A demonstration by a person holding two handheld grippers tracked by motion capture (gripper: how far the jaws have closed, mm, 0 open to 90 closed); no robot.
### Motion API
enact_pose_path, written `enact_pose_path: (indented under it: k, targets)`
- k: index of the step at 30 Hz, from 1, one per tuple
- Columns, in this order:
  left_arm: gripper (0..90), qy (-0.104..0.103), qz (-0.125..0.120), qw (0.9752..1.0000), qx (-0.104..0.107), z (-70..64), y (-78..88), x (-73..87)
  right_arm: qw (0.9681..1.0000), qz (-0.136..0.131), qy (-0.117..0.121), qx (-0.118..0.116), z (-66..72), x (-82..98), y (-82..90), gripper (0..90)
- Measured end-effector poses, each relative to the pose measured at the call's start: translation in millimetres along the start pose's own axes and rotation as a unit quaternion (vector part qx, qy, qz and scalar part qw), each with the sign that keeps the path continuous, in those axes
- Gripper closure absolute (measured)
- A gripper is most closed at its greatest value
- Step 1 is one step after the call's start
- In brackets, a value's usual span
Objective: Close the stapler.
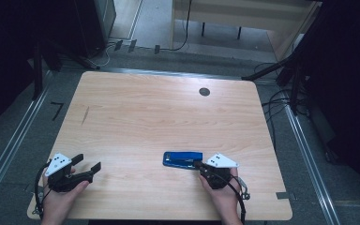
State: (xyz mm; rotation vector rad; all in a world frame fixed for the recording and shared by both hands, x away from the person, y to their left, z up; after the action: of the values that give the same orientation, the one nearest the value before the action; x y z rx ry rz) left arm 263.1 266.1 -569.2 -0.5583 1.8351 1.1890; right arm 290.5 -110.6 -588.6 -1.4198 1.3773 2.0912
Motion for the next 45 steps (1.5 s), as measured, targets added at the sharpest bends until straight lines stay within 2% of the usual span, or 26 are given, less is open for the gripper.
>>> enact_pose_path:
  k: [9, 11, 12, 16, 19, 24, 30, 37, 45]
  targets:
    - [20.9, -0.002, 0.001, 1.0000, -0.001, -0.1, -0.6, 0.0, 1.0000, 0.001, 0.001, 0.003, -0.2, 0.1, 0.9, 90.0]
    - [20.9, -0.002, 0.001, 1.0000, 0.001, -0.1, -0.7, 0.0, 0.9999, 0.000, -0.007, -0.011, 3.1, -0.7, 2.8, 79.6]
    - [20.8, -0.002, 0.001, 1.0000, 0.001, -0.1, -0.7, 0.1, 0.9997, 0.000, -0.007, -0.025, 6.4, -0.9, 4.6, 76.5]
    - [20.8, -0.002, 0.002, 1.0000, 0.001, 0.1, -1.0, 0.1, 0.9988, -0.005, 0.002, -0.049, 14.1, -4.1, 13.8, 65.7]
    - [20.8, -0.004, 0.003, 1.0000, 0.001, -0.2, -1.1, 0.2, 0.9990, -0.014, 0.005, -0.043, 13.1, -7.1, 21.9, 57.0]
    - [21.0, -0.006, 0.004, 1.0000, 0.001, -0.3, -1.5, 0.4, 0.9986, -0.031, -0.017, -0.040, 2.4, -10.4, 34.2, 38.6]
    - [21.0, -0.006, 0.005, 1.0000, 0.000, -0.3, -1.9, 0.6, 0.9981, -0.040, -0.037, -0.027, -14.4, -9.9, 42.2, 23.3]
    - [21.0, -0.006, 0.006, 1.0000, -0.002, 0.1, -2.0, 0.6, 0.9976, -0.031, -0.057, -0.025, -33.2, -3.1, 51.5, 18.4]
    - [20.9, -0.007, 0.006, 1.0000, -0.002, 0.1, -2.0, 0.7, 0.9967, -0.045, -0.067, -0.012, -56.1, 2.5, 67.9, 16.9]
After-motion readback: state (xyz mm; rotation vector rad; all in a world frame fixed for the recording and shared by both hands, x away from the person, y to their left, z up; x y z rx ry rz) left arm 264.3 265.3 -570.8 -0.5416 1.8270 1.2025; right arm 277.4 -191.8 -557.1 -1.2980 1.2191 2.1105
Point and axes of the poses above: each handheld gripper's, and its own axes: y roughly backward along the jaws, x roughly out of its underside, z roughly to its left, the point moved 9 cm from there along -y, roughly forward along the jaws, and after that the axes turned 4 degrees about x, right-handed, at the moved point
